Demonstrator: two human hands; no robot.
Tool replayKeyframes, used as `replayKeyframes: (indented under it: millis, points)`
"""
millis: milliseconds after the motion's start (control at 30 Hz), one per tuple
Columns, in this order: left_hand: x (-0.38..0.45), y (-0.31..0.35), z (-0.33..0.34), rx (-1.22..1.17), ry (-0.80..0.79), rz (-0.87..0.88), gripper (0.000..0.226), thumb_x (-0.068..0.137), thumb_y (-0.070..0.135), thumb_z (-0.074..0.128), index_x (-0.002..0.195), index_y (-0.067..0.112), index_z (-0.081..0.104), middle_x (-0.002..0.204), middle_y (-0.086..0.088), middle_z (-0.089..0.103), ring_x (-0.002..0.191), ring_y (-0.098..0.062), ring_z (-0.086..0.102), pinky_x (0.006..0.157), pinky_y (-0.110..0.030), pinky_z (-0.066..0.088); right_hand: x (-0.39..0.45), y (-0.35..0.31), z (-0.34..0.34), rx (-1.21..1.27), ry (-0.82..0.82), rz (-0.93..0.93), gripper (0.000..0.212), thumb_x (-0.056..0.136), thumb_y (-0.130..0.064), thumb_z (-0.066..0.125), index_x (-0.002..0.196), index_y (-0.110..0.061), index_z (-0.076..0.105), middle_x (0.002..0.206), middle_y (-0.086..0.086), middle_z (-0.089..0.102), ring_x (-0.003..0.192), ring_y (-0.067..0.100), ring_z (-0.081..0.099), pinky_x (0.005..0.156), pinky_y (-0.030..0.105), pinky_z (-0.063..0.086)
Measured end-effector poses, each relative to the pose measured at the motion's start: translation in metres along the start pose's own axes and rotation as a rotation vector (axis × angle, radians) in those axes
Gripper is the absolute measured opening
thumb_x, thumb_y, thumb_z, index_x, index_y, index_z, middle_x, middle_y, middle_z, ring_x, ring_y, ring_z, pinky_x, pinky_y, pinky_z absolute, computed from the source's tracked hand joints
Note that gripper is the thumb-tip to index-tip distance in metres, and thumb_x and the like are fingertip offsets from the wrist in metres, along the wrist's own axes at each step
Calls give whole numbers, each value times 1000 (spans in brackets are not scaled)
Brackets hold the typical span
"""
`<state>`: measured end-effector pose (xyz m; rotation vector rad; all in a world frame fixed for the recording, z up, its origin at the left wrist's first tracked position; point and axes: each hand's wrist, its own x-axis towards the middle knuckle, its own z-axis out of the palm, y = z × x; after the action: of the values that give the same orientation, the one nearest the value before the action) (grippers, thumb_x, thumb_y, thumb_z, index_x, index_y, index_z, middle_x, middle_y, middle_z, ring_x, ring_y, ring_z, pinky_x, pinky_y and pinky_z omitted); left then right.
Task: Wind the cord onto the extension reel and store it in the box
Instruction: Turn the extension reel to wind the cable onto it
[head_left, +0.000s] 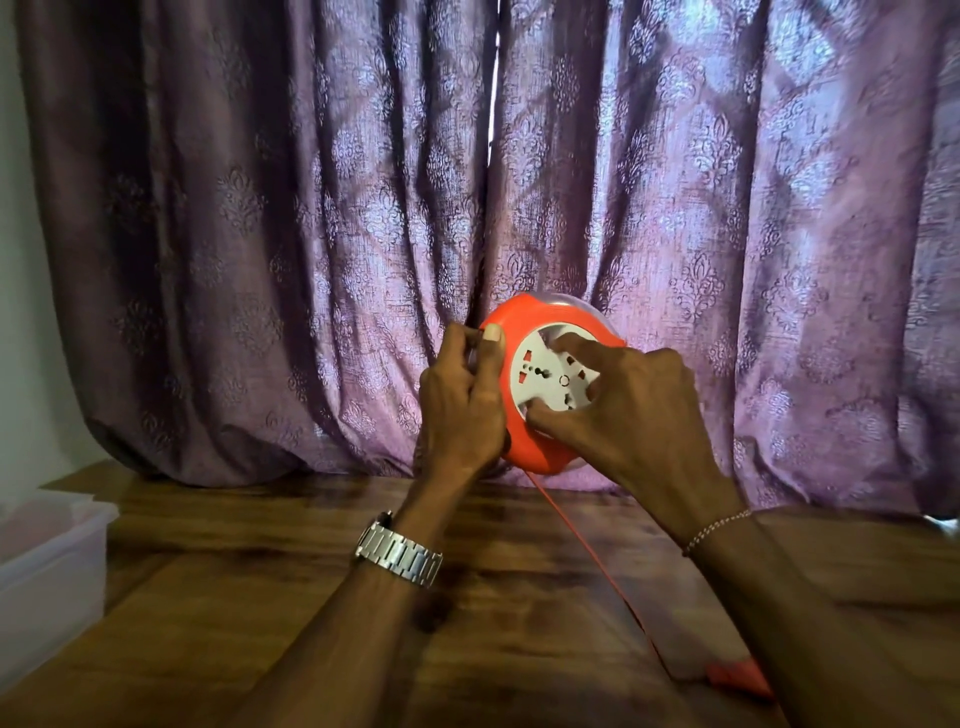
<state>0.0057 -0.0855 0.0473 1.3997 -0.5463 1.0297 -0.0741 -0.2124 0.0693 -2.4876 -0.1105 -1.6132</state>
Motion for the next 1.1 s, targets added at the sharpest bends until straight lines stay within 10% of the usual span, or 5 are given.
replayKeyframes:
  millis: [300, 467, 633, 800, 1100]
  points:
    - [-3, 1, 2, 23, -20, 6, 33, 99, 49, 42, 82, 22, 52, 60, 9, 57, 60, -14, 55, 58, -38, 46, 5, 4, -5, -29, 2, 61, 67, 70, -80, 50, 102, -23, 62, 82, 7, 73, 81, 32, 67, 70, 39, 53]
    - [1, -1, 0, -4, 7, -6, 32, 100, 48, 44, 80, 24, 51, 62, 12, 61, 58, -6, 54, 58, -40, 47, 7, 5, -23, -4, -203, -201, 33, 85, -39, 58, 117, -32, 52, 107, 4, 57, 101, 28, 50, 75, 44, 50]
    - [3, -3, -2, -40, 24, -17, 37, 100, 50, 43, 80, 20, 49, 63, 1, 57, 62, -24, 55, 62, -53, 48, 9, 1, -28, -183, -388, -272, 57, 88, -19, 55, 131, -54, 45, 138, 5, 39, 122, 26, 33, 76, 40, 49]
    - [2, 2, -1, -39, 14, -12, 32, 101, 47, 44, 80, 23, 50, 65, 5, 58, 65, -24, 58, 63, -52, 50, 6, 1, -29, -242, -265, -290, 61, 76, -19, 60, 123, -57, 50, 123, 0, 49, 112, 23, 45, 62, 30, 36]
    - [0, 6, -1, -46, 6, -5, 36, 99, 47, 44, 84, 16, 54, 69, 0, 63, 69, -26, 61, 64, -51, 50, 5, 0, -17, 16, -5, -6, 61, 67, -71, 57, 119, -41, 65, 79, 1, 75, 79, 28, 70, 74, 38, 57]
